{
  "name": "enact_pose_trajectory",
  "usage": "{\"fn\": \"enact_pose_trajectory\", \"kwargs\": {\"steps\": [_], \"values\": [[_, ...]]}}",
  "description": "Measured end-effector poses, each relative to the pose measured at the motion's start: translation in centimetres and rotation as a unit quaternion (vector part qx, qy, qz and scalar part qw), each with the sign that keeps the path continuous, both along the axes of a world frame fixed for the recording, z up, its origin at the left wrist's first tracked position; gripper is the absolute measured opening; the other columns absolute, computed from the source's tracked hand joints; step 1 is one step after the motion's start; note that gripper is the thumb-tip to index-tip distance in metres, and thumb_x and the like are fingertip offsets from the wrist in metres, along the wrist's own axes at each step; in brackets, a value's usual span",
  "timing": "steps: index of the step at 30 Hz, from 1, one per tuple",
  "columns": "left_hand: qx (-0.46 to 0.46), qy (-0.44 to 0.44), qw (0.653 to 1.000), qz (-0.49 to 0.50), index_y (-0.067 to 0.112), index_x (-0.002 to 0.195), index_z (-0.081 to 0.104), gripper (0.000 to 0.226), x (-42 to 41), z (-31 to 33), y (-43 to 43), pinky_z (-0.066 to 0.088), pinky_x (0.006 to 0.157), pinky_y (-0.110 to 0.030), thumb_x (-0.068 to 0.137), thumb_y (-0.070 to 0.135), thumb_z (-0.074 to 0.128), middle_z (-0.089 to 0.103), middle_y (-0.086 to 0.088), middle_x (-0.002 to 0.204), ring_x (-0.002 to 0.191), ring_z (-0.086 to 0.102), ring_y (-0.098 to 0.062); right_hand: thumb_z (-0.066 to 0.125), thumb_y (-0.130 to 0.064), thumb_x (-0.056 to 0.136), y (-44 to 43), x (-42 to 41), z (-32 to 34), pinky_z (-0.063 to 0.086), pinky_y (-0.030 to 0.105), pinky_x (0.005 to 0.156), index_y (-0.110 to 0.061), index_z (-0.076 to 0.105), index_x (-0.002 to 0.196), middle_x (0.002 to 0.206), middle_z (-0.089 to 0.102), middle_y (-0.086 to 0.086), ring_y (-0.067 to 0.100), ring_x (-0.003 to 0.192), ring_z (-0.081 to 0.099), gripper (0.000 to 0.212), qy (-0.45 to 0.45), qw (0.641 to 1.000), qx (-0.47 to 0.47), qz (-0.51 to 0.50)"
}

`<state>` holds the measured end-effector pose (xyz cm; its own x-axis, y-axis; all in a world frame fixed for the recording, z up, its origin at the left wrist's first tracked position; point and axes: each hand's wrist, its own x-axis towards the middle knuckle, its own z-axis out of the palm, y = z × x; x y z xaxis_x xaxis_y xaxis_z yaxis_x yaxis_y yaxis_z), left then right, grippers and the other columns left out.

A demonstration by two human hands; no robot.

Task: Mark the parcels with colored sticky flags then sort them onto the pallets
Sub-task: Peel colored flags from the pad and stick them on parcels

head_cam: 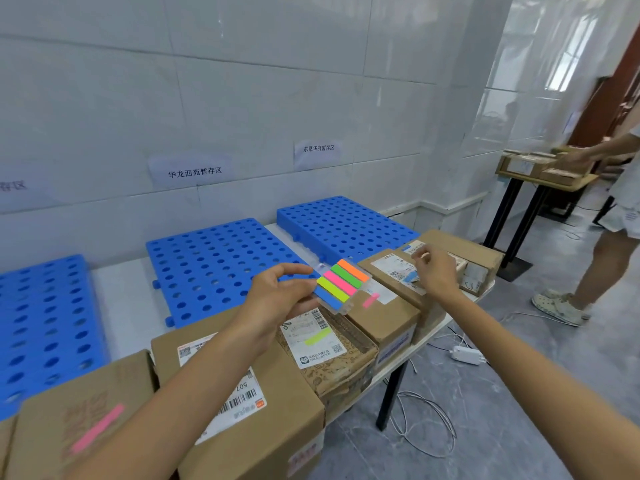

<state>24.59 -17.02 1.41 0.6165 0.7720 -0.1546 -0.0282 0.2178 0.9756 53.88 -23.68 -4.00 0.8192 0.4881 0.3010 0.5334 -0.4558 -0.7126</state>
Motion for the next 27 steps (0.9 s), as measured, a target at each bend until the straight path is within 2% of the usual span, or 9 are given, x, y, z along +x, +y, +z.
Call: {"fn": "enact_pose_trajectory", "kwargs": {"steps": [2,4,7,9,11,15,19,23,27], "values": [[0.004,0.002,1.000,-0.008,0.010,0.106,0.062,0.019,-0.1,0.0,0.0,0.058,0.061,-0.019,0.088,0.007,0.063,0.072,-0.015,0.087,0.075,0.071,-0.017,0.055,-0.013,0.092,0.0,-3.1,1.8,0.051,0.030,0.073,-0.014,0.064,0.097,0.095,0.065,0.004,0.014,0.079,0.058,0.010,-0.031,0.994,0.062,0.086],[0.001,-0.001,1.000,-0.013,0.010,0.107,0.062,0.020,-0.1,0.1,-0.1,0.058,0.061,-0.019,0.088,0.007,0.063,0.072,-0.014,0.084,0.074,0.071,-0.016,0.056,-0.018,0.092,-0.5,-6.7,3.6,0.047,0.023,0.082,-0.020,0.065,0.099,0.102,0.065,-0.004,0.009,0.093,0.058,0.011,-0.076,0.969,0.099,0.211],[-0.006,-0.011,1.000,-0.011,0.009,0.107,0.062,0.020,-0.1,0.2,-0.1,0.056,0.059,-0.018,0.088,0.006,0.063,0.072,-0.009,0.075,0.068,0.071,-0.013,0.055,-0.032,0.092,-1.2,-11.0,4.6,0.035,0.017,0.094,-0.027,0.065,0.109,0.112,0.059,-0.009,0.003,0.109,0.049,0.021,-0.186,0.911,0.054,0.365],[-0.001,-0.011,1.000,-0.013,0.009,0.108,0.062,0.021,-0.1,0.2,-0.1,0.056,0.058,-0.016,0.087,0.006,0.063,0.070,-0.003,0.063,0.062,0.069,-0.010,0.052,-0.042,0.091,-0.9,-11.9,4.1,0.035,0.026,0.097,-0.029,0.065,0.114,0.115,0.057,-0.007,0.008,0.112,0.047,0.029,-0.279,0.873,0.014,0.400],[0.007,-0.005,1.000,-0.014,0.009,0.110,0.062,0.024,-0.2,0.2,-0.1,0.056,0.059,-0.017,0.087,0.007,0.064,0.067,-0.003,0.062,0.064,0.068,-0.012,0.052,-0.041,0.091,-0.5,-11.8,3.5,0.038,0.038,0.096,-0.027,0.065,0.115,0.114,0.059,-0.005,0.015,0.110,0.049,0.031,-0.342,0.846,0.005,0.409],[0.005,-0.003,1.000,-0.010,0.010,0.113,0.061,0.027,-0.3,0.0,-0.1,0.056,0.060,-0.018,0.086,0.008,0.065,0.065,-0.006,0.069,0.068,0.067,-0.015,0.057,-0.031,0.091,-0.4,-11.7,3.4,0.037,0.036,0.094,-0.021,0.068,0.111,0.109,0.063,-0.001,0.020,0.105,0.053,0.025,-0.414,0.814,0.045,0.404],[-0.005,-0.006,1.000,-0.015,0.010,0.113,0.061,0.027,-0.2,-0.1,0.0,0.056,0.058,-0.016,0.087,0.007,0.065,0.067,-0.004,0.063,0.067,0.068,-0.014,0.061,-0.029,0.089,-0.7,-11.8,3.8,0.038,0.035,0.091,-0.019,0.071,0.097,0.102,0.064,0.000,0.019,0.101,0.054,0.017,-0.421,0.810,0.063,0.403],[-0.006,-0.005,1.000,-0.023,0.011,0.112,0.061,0.026,0.2,-0.2,0.0,0.056,0.058,-0.017,0.086,0.006,0.065,0.066,-0.003,0.061,0.064,0.068,-0.013,0.064,-0.031,0.083,-1.0,-12.0,4.3,0.039,0.031,0.082,-0.019,0.069,0.082,0.090,0.060,-0.004,0.009,0.091,0.048,0.012,-0.370,0.839,0.075,0.392],[-0.009,-0.001,1.000,-0.021,0.010,0.112,0.062,0.026,0.8,-0.1,0.0,0.057,0.060,-0.019,0.087,0.010,0.066,0.065,-0.010,0.073,0.069,0.067,-0.016,0.067,-0.030,0.080,-1.5,-12.1,4.6,0.033,0.019,0.076,-0.017,0.068,0.080,0.081,0.053,-0.009,0.002,0.082,0.041,0.013,-0.319,0.861,0.092,0.385]]}}
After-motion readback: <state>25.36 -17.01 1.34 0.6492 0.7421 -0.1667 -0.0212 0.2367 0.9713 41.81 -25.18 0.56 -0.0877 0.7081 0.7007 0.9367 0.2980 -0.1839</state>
